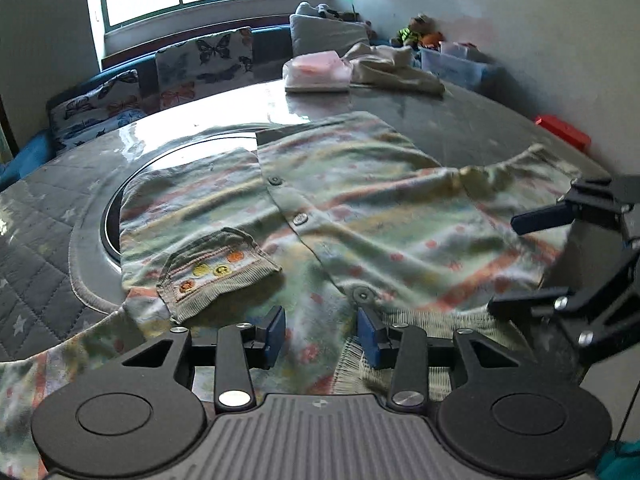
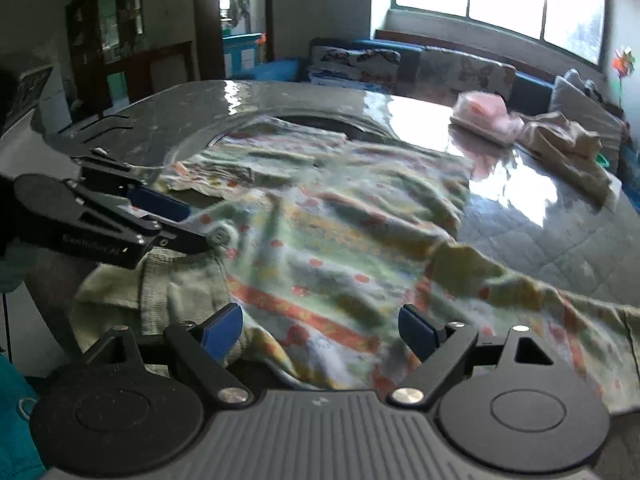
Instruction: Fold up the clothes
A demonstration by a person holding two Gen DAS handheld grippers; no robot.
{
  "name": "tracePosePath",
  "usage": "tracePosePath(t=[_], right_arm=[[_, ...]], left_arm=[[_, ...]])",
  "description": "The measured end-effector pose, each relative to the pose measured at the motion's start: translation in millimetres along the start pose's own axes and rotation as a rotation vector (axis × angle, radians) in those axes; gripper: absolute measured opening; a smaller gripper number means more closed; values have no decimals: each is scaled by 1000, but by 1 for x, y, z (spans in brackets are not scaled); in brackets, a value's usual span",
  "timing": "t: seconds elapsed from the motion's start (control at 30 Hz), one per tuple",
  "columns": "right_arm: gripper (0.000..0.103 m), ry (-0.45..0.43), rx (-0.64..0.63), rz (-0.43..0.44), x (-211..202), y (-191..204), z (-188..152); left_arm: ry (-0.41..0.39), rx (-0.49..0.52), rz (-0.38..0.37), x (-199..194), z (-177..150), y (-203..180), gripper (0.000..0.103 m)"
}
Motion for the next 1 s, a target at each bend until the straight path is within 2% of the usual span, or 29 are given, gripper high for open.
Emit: tracePosePath(t=[0.1, 0.2, 0.43, 0.63, 1.0], right_arm=[[87, -4, 39, 1, -5, -10, -2], [87, -46, 92, -23, -13, -31, 0], [87, -100, 177, -169, -10, -89, 2], [87, -106, 228, -212, 2, -130, 1], [87, -106, 287, -298, 4, -186, -12]], left_arm=[[1, 4, 1, 0, 0, 0, 44], [-8, 8, 6, -3, 4, 0, 45], [-43, 54, -44, -5, 19, -19, 46], [-28, 111, -68, 8, 19, -43, 49], [-2, 117, -66, 15, 16, -43, 51]])
Point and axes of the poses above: each gripper's, at about its wrist camera, not at the fingertips, and x roughly the way its jaws point, y to its left, z to its top, the point moved 3 cm from there along x, roughly the way its jaws point, and after that the axes turned 4 degrees about z, right-handed, at the moved point
